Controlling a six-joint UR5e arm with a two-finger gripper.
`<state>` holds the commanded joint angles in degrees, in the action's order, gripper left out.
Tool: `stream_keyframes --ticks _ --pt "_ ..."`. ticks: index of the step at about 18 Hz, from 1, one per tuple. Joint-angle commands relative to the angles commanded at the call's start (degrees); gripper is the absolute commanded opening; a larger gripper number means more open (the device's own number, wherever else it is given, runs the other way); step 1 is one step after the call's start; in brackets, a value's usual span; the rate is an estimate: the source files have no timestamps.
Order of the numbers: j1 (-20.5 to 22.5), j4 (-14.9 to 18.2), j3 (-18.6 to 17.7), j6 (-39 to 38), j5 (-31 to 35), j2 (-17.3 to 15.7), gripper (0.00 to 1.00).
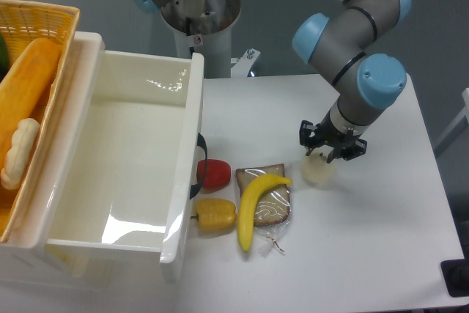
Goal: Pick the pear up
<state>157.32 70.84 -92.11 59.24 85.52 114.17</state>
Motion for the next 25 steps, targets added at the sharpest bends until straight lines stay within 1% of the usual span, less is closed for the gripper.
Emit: stream_keyframes --ticks 1,4,5,6,7,15,18,19,22,24,25 --pt "0.09 0.0 0.09 0.0 0.0 0.0 0.29" --pt "0.27 0.0 0.09 0.0 0.0 -0.09 0.21" --pt "0.35 0.0 0.09 0.0 0.0 -0.17 0.16" --pt "0.35 0.0 0.09 0.0 0.0 -0.18 0.07" --pt "0.27 0.0 0.09 -0.17 0.09 -0.35 0.01" --pt "0.18 0.53 0.79 -0.7 0.0 -1.14 0.0" --pt "0.35 0.44 1.14 -0.44 0.0 -2.11 0.0" --pt "0.35 0.44 1.75 -0.44 0.35 -2.11 0.0" --pt "0.44 0.7 5.09 0.96 0.61 -2.02 0.0" --pt "1.23 1.05 6.76 5.51 1.84 -2.02 0.0" --pt "1.93 1.84 7.38 7.02 2.02 -2.11 0.0"
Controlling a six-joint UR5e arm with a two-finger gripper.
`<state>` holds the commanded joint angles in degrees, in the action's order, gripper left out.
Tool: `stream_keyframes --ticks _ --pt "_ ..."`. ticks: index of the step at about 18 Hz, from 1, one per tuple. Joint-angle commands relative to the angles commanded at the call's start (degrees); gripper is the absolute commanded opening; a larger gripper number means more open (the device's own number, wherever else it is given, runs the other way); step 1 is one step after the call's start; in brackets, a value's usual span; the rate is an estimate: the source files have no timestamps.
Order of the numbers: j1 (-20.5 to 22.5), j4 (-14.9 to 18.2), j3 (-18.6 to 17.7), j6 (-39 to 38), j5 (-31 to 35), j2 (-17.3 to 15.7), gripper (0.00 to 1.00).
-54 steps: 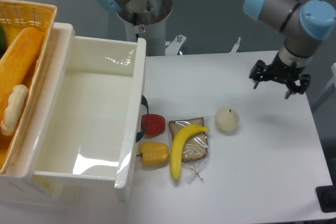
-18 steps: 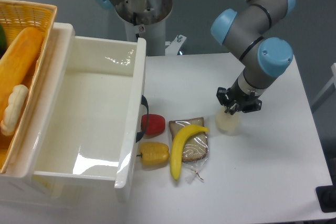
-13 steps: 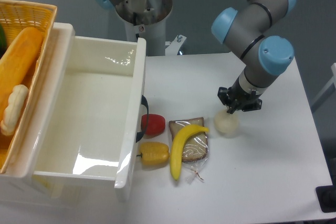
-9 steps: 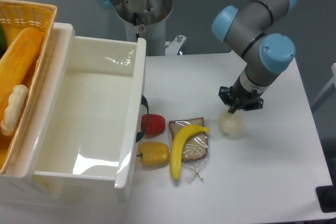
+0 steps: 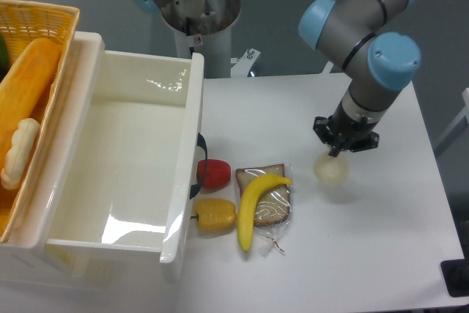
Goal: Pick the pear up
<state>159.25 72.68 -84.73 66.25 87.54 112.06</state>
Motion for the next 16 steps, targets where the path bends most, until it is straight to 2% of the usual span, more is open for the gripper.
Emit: stream_keyframes --ticks 5,7,10,12,16 --pt "2.38 6.59 6.32 2.91 0.0 -0.35 0.0" --pt "2.64 7.91 8.0 6.15 0.96 -0.35 0.0" --pt "2.73 9.49 10.37 7.13 2.37 -0.18 0.0" --pt "3.61 10.9 10.99 8.18 2.81 -0.35 0.0" --pt "3.96 11.34 10.29 10.47 3.43 -0.97 0.0"
